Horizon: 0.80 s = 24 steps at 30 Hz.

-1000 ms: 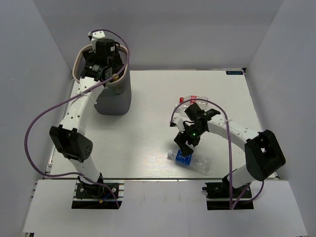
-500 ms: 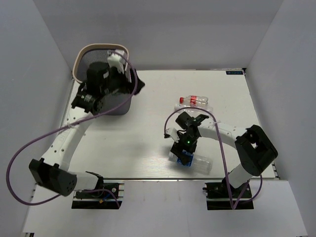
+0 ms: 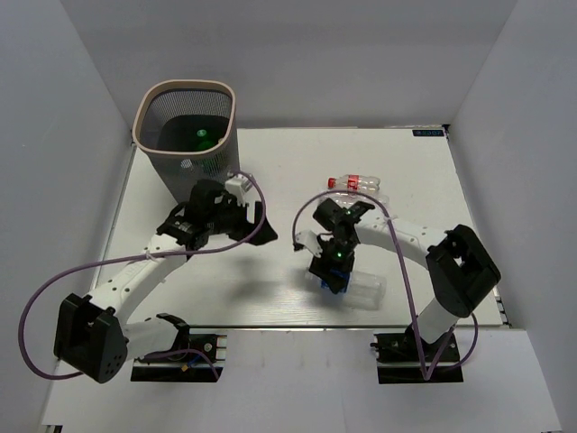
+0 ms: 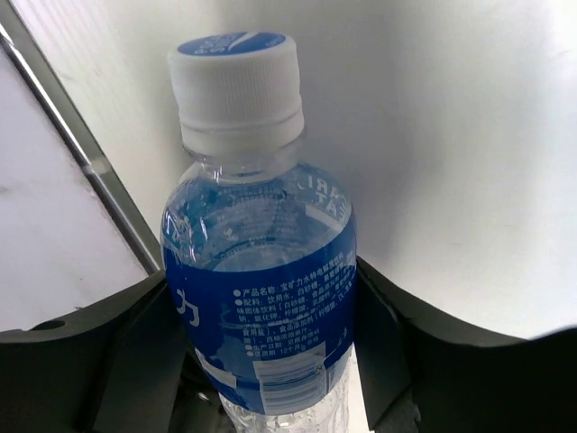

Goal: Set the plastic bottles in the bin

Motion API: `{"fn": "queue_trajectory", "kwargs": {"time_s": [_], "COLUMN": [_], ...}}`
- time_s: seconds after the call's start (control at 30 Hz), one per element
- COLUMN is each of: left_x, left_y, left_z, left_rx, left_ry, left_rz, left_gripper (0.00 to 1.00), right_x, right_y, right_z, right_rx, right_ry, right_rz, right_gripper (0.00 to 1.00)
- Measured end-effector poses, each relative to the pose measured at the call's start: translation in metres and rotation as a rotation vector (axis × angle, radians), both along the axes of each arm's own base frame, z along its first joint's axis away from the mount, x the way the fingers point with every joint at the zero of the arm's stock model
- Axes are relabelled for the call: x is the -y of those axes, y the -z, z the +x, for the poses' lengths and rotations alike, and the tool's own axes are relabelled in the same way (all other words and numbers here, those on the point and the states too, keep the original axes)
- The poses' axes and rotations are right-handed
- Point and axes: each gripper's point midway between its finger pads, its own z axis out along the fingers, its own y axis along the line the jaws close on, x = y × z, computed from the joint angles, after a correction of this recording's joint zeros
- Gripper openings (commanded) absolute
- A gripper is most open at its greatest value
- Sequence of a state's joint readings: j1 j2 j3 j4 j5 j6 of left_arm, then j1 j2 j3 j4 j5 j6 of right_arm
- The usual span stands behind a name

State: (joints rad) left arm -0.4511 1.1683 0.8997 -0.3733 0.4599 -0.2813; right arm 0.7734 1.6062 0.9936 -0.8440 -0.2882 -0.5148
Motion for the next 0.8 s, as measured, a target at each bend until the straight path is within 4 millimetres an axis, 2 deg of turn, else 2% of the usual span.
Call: {"fn": "queue_trajectory", "kwargs": {"time_s": [0.07, 0.13, 0.23, 0.3, 0.47, 0.63, 0.8], "left_x": [-0.001, -0.004, -0.009, -0.01, -0.014, -0.017, -0.021], "left_y": [0.028, 0.053, 0.078, 0.08, 0.07, 0.079, 0.091], "left_z": [-0.012, -0.024, -0.038, -0.041, -0.045, -0.053, -0.059], "left_rx": [-0.063, -0.125, -0.193, -0.194, -0.142, -0.151, -0.184], "left_ry": [-0.001, -0.01, -0.029, -0.039, -0.066, -0.083, -0.092], "left_rz": [0.015, 0.033, 0.057, 0.057, 0.03, 0.024, 0.038], "left_gripper": [0.99, 0.99, 0.99, 0.99, 0.99, 0.99, 0.99], "right_x": [-0.014, -0.035, -0.066, -0.077, -0.106, -0.136, -0.182], "right_y": [-0.018, -0.045, -0.098, -0.131, -0.215, -0.284, -0.363], "right_z": [0.018, 0.046, 0.097, 0.125, 0.185, 0.214, 0.241], "right_rx": [0.041, 0.115, 0.279, 0.374, 0.596, 0.785, 0.967], "right_ry": [-0.009, -0.007, 0.014, 0.038, 0.102, 0.109, 0.091], "right_rz": [0.029, 0.089, 0.208, 0.266, 0.419, 0.613, 0.865], "right_gripper": [0.13, 0.13, 0.1, 0.08, 0.08, 0.07, 0.06]}}
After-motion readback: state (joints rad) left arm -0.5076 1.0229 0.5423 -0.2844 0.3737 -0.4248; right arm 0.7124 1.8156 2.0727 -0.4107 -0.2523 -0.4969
